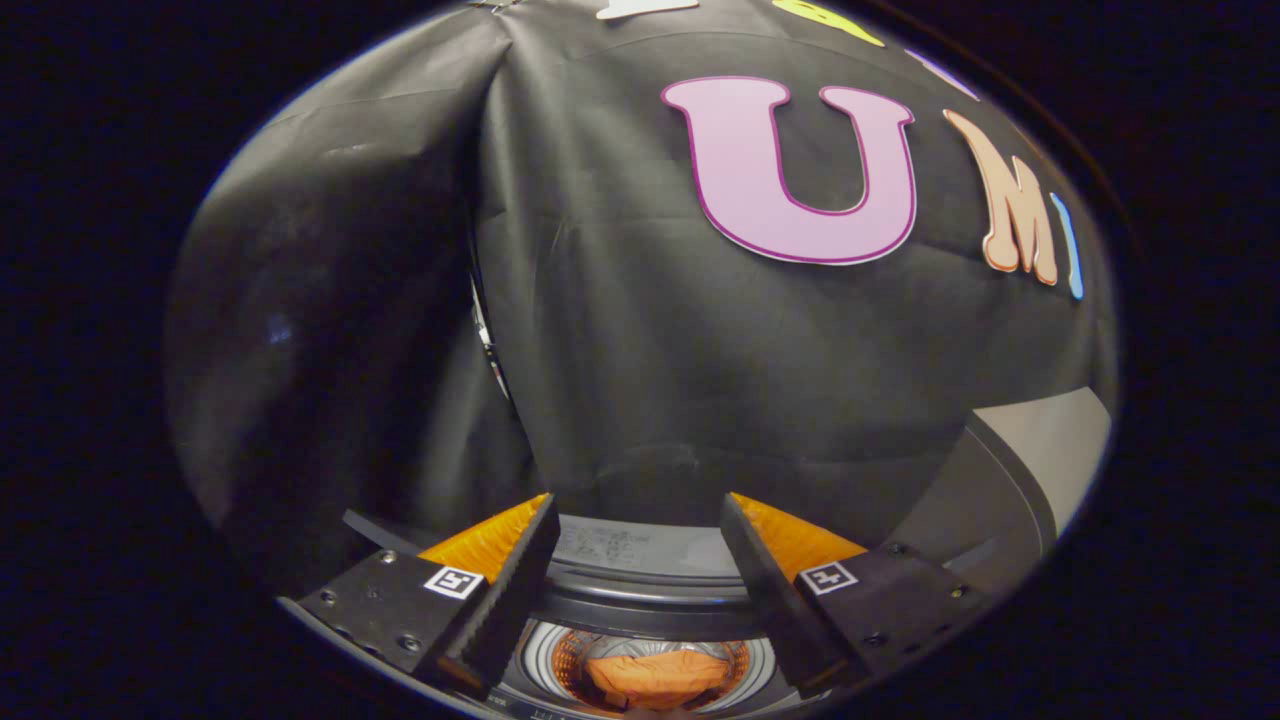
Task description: Put the clothes into the washing machine and then close the washing machine lid.
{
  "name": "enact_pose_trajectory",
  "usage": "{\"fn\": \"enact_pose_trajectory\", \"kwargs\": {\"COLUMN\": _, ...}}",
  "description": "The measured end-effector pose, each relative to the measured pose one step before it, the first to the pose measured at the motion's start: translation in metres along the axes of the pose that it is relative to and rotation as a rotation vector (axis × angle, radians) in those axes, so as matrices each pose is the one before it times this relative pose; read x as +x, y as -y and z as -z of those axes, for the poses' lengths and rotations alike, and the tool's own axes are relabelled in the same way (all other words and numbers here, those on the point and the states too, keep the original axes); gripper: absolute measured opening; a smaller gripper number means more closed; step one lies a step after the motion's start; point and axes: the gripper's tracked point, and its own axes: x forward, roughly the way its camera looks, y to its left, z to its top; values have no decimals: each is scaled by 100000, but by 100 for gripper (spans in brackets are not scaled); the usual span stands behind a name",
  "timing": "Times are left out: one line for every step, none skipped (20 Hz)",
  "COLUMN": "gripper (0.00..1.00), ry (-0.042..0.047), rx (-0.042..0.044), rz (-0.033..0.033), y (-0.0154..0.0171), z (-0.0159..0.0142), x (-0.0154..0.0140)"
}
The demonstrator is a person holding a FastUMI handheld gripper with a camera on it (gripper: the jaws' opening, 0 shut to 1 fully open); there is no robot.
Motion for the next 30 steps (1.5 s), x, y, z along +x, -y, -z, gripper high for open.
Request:
{"fn": "enact_pose_trajectory", "kwargs": {"gripper": 99, "ry": 79, "rx": 332, "rz": -183, "y": 17, "z": -44, "x": 146}}
{"fn": "enact_pose_trajectory", "kwargs": {"gripper": 99, "ry": -1303, "rx": 188, "rz": -46, "y": -1, "z": 107, "x": -25}}
{"fn": "enact_pose_trajectory", "kwargs": {"gripper": 99, "ry": -791, "rx": 560, "rz": 196, "y": 97, "z": 19, "x": -74}}
{"fn": "enact_pose_trajectory", "kwargs": {"gripper": 99, "ry": 365, "rx": 449, "rz": 274, "y": 108, "z": -179, "x": -103}}
{"fn": "enact_pose_trajectory", "kwargs": {"gripper": 98, "ry": 1687, "rx": 478, "rz": 206, "y": -53, "z": -218, "x": 73}}
{"fn": "enact_pose_trajectory", "kwargs": {"gripper": 99, "ry": 309, "rx": 698, "rz": 262, "y": -5, "z": 260, "x": -11}}
{"fn": "enact_pose_trajectory", "kwargs": {"gripper": 99, "ry": 835, "rx": 2018, "rz": -439, "y": -202, "z": -42, "x": 60}}
{"fn": "enact_pose_trajectory", "kwargs": {"gripper": 99, "ry": -1271, "rx": 1707, "rz": -156, "y": -66, "z": 320, "x": 223}}
{"fn": "enact_pose_trajectory", "kwargs": {"gripper": 99, "ry": -732, "rx": 2405, "rz": 13, "y": 68, "z": 6, "x": -386}}
{"fn": "enact_pose_trajectory", "kwargs": {"gripper": 98, "ry": 703, "rx": 2803, "rz": -543, "y": -141, "z": -238, "x": -36}}
{"fn": "enact_pose_trajectory", "kwargs": {"gripper": 98, "ry": 1179, "rx": 1897, "rz": -607, "y": -18, "z": -15, "x": 22}}
{"fn": "enact_pose_trajectory", "kwargs": {"gripper": 98, "ry": 1257, "rx": 1266, "rz": -641, "y": -23, "z": 1, "x": -71}}
{"fn": "enact_pose_trajectory", "kwargs": {"gripper": 98, "ry": 498, "rx": 785, "rz": -1277, "y": -163, "z": 467, "x": 254}}
{"fn": "enact_pose_trajectory", "kwargs": {"gripper": 98, "ry": 715, "rx": 1028, "rz": -1167, "y": -55, "z": 219, "x": 130}}
{"fn": "enact_pose_trajectory", "kwargs": {"gripper": 98, "ry": 314, "rx": 1010, "rz": -607, "y": -6, "z": -26, "x": 100}}
{"fn": "enact_pose_trajectory", "kwargs": {"gripper": 98, "ry": 1053, "rx": 1348, "rz": -598, "y": -14, "z": -133, "x": -8}}
{"fn": "enact_pose_trajectory", "kwargs": {"gripper": 98, "ry": 501, "rx": 870, "rz": -868, "y": -107, "z": -55, "x": -36}}
{"fn": "enact_pose_trajectory", "kwargs": {"gripper": 98, "ry": 599, "rx": 332, "rz": -756, "y": -26, "z": -122, "x": -51}}
{"fn": "enact_pose_trajectory", "kwargs": {"gripper": 98, "ry": 893, "rx": -39, "rz": -777, "y": 41, "z": -121, "x": -116}}
{"fn": "enact_pose_trajectory", "kwargs": {"gripper": 98, "ry": 1510, "rx": -467, "rz": -261, "y": 78, "z": -316, "x": -61}}
{"fn": "enact_pose_trajectory", "kwargs": {"gripper": 98, "ry": 1785, "rx": -900, "rz": -161, "y": 27, "z": -104, "x": -78}}
{"fn": "enact_pose_trajectory", "kwargs": {"gripper": 98, "ry": 1368, "rx": -1437, "rz": -223, "y": 112, "z": -185, "x": -167}}
{"fn": "enact_pose_trajectory", "kwargs": {"gripper": 98, "ry": 1383, "rx": -1408, "rz": -247, "y": 88, "z": -76, "x": -270}}
{"fn": "enact_pose_trajectory", "kwargs": {"gripper": 97, "ry": 1457, "rx": -965, "rz": -136, "y": 115, "z": -324, "x": -143}}
{"fn": "enact_pose_trajectory", "kwargs": {"gripper": 97, "ry": 1207, "rx": -757, "rz": -233, "y": 214, "z": -117, "x": -215}}
{"fn": "enact_pose_trajectory", "kwargs": {"gripper": 97, "ry": 1403, "rx": -592, "rz": -202, "y": 112, "z": -165, "x": -156}}
{"fn": "enact_pose_trajectory", "kwargs": {"gripper": 98, "ry": 1540, "rx": -243, "rz": -358, "y": 17, "z": -234, "x": -214}}
{"fn": "enact_pose_trajectory", "kwargs": {"gripper": 98, "ry": 862, "rx": 7, "rz": -337, "y": -10, "z": -68, "x": -203}}
{"fn": "enact_pose_trajectory", "kwargs": {"gripper": 98, "ry": 1267, "rx": 434, "rz": -139, "y": -44, "z": -236, "x": -299}}
{"fn": "enact_pose_trajectory", "kwargs": {"gripper": 98, "ry": 1287, "rx": 84, "rz": -221, "y": 20, "z": -147, "x": -199}}
